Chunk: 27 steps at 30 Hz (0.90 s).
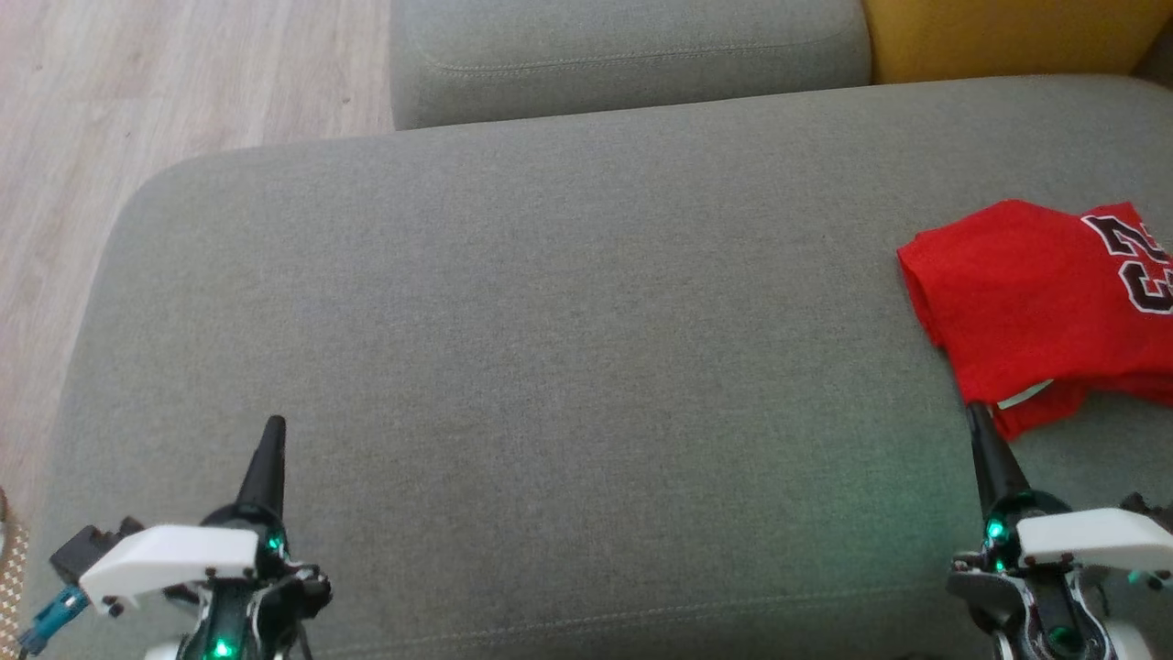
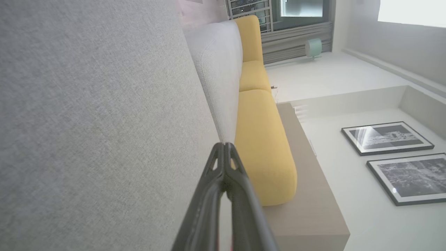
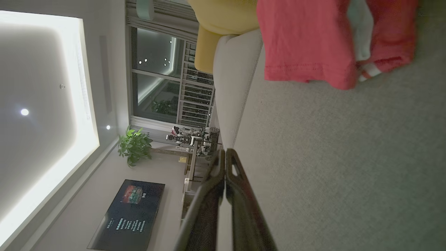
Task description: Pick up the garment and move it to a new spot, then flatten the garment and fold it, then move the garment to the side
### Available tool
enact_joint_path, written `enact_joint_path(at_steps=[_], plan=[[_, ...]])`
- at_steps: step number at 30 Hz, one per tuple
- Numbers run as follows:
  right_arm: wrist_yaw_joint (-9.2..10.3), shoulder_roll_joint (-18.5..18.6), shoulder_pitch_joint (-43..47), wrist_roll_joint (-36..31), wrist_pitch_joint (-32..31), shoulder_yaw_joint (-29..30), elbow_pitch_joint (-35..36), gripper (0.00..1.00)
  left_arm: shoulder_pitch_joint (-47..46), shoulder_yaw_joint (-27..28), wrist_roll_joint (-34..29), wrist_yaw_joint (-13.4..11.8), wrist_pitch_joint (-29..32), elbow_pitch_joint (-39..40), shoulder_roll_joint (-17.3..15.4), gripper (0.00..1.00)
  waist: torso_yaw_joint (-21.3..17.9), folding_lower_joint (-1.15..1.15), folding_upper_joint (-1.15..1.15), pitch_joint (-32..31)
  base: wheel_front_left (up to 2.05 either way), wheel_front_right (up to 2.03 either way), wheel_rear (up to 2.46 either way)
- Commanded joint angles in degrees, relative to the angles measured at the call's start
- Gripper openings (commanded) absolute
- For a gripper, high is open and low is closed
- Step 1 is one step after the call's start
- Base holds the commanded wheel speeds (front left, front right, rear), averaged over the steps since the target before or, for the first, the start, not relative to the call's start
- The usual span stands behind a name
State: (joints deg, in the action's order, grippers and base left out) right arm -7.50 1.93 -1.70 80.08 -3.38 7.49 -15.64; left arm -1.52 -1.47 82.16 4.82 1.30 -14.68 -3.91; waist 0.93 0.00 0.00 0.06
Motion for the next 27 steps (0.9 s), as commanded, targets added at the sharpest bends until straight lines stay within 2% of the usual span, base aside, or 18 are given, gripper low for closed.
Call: enact_joint_path(at_steps=[1,17,27], plan=[[0.01,0.84,-3.10,1.70,-0.50,-0.87,1.81,0.00,-3.21,2.21,1.62,0.72,0.44,1.52,-0.88,0.00,-0.06,0.00,0.00,0.01,0.00,0.00,0.00],[0.01,0.95,-4.48,12.09,-3.11,-0.96,1.62,0.00,-4.46,5.51,12.07,2.67,3.20,0.76,-0.76,0.00,-0.93,0.00,0.00,0.12,0.00,0.00,0.00],[0.01,0.95,-4.48,12.09,-3.11,-0.96,1.62,0.00,-4.48,5.76,11.86,2.67,3.40,0.74,-0.58,0.00,-0.93,0.00,0.00,0.12,0.00,0.00,0.00]])
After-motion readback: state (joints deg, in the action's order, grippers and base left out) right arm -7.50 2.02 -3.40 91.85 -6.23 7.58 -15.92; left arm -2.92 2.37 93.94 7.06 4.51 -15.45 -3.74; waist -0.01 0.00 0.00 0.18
